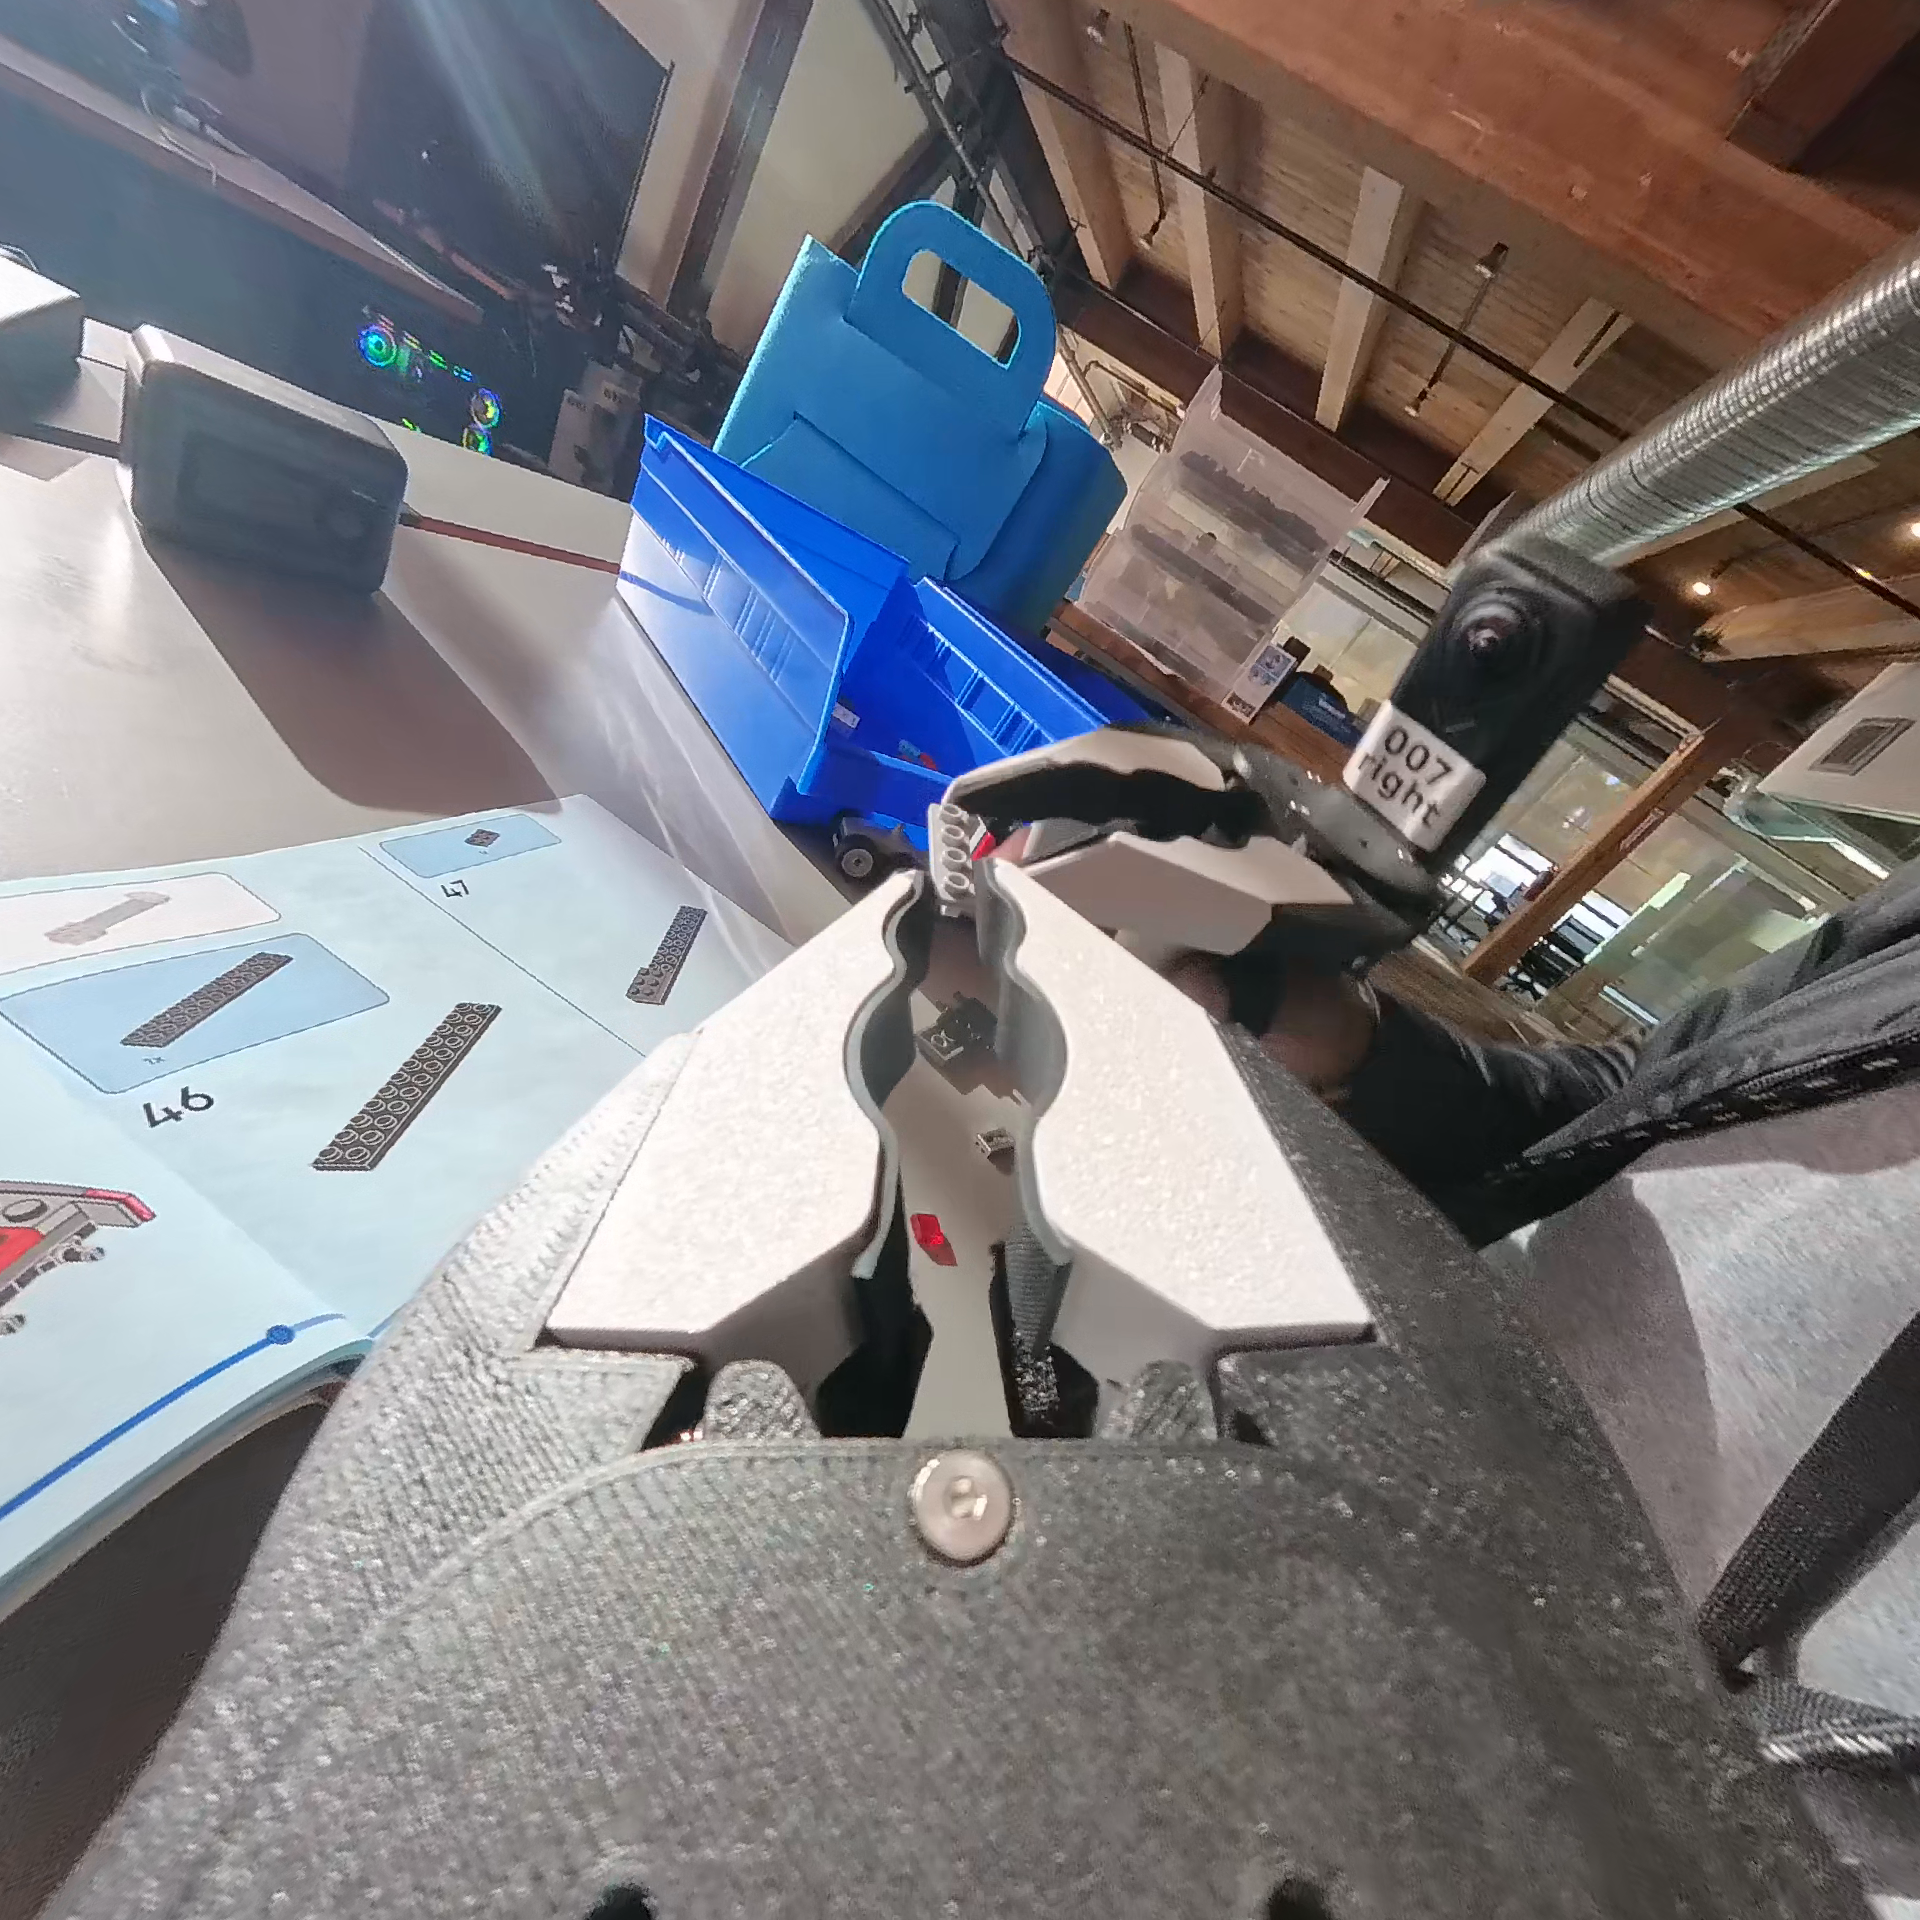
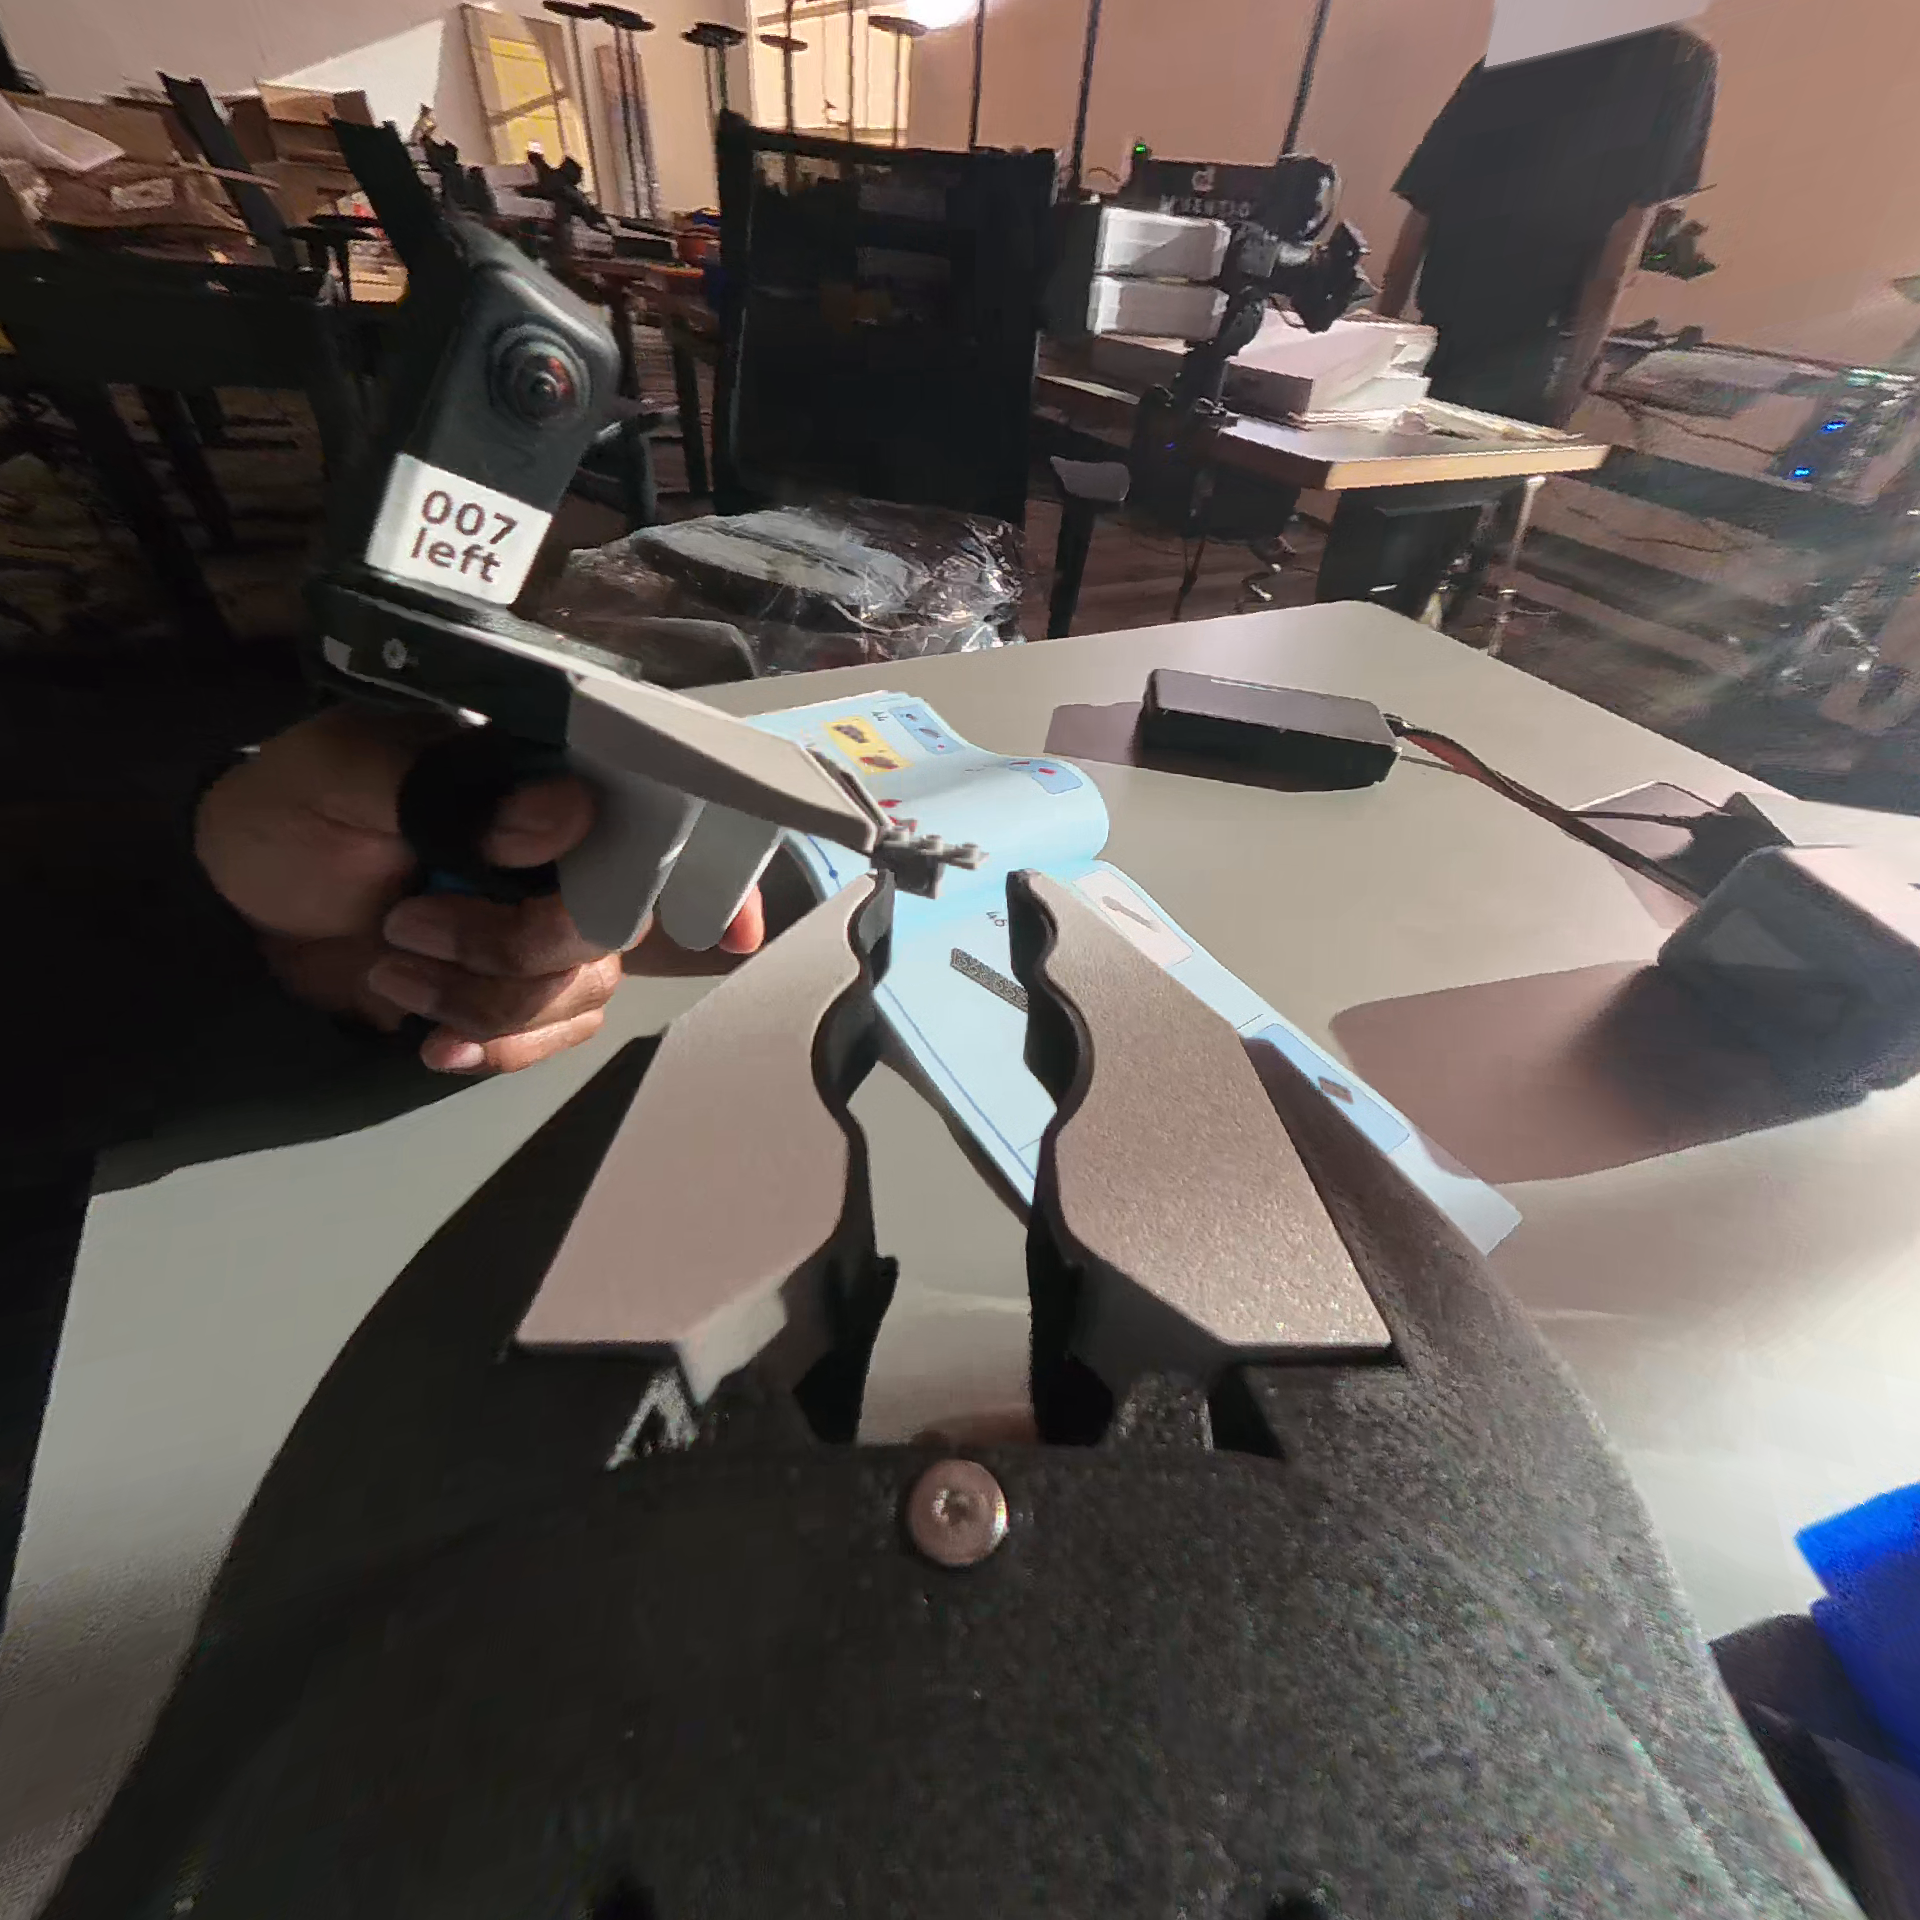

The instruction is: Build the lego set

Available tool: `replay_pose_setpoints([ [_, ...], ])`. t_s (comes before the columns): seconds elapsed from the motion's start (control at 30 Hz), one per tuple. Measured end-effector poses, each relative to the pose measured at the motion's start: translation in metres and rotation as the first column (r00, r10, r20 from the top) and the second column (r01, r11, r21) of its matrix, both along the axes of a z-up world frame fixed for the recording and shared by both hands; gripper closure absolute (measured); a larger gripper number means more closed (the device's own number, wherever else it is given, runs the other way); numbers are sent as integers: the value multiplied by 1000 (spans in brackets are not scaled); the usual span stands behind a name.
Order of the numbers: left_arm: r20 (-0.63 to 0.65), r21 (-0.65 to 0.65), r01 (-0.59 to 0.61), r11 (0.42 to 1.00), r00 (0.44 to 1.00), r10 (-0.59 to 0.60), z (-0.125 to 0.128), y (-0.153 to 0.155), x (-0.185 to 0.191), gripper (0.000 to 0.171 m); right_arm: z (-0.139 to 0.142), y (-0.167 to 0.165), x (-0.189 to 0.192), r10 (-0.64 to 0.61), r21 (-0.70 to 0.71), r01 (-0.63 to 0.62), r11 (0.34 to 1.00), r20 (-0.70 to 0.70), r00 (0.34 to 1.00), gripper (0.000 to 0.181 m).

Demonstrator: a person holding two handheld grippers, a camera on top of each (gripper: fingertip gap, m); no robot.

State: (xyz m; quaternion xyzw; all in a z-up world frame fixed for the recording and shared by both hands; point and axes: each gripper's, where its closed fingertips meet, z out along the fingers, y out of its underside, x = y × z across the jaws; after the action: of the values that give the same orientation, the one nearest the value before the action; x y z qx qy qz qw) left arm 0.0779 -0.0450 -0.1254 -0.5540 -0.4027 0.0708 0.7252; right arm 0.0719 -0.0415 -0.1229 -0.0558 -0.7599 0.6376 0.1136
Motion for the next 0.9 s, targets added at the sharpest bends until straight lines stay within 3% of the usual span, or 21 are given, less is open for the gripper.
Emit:
replay_pose_setpoints([
  [0.13, 5, -18, 48, 999, 999, -48, -2, 0, 5, 163, 6, 3, 6, 183, 68, -183, 981, 0, 983, 153],
  [0.37, 22, 12, 157, 988, 987, -157, -1, 4, 18, 163, -8, 3, 10, 383, 289, -309, 906, -246, 891, 157],
  [0.5, 39, 11, 189, 982, 981, -190, -3, 7, 21, 163, -14, -1, 8, 410, 361, -268, 893, -407, 816, 157],
  [0.63, 53, 8, 203, 979, 978, -203, -4, 8, 22, 163, -13, -3, 15, 441, 373, -278, 885, -481, 758, 164],
  [0.7, 55, 8, 204, 979, 977, -204, -5, 8, 22, 163, -13, -4, 17, 444, 377, -275, 884, -498, 745, 173],
  [0.9, 40, 33, 182, 983, 982, -183, -1, 4, 20, 161, -10, -6, 14, 390, 348, -221, 911, -556, 734, 176],
])
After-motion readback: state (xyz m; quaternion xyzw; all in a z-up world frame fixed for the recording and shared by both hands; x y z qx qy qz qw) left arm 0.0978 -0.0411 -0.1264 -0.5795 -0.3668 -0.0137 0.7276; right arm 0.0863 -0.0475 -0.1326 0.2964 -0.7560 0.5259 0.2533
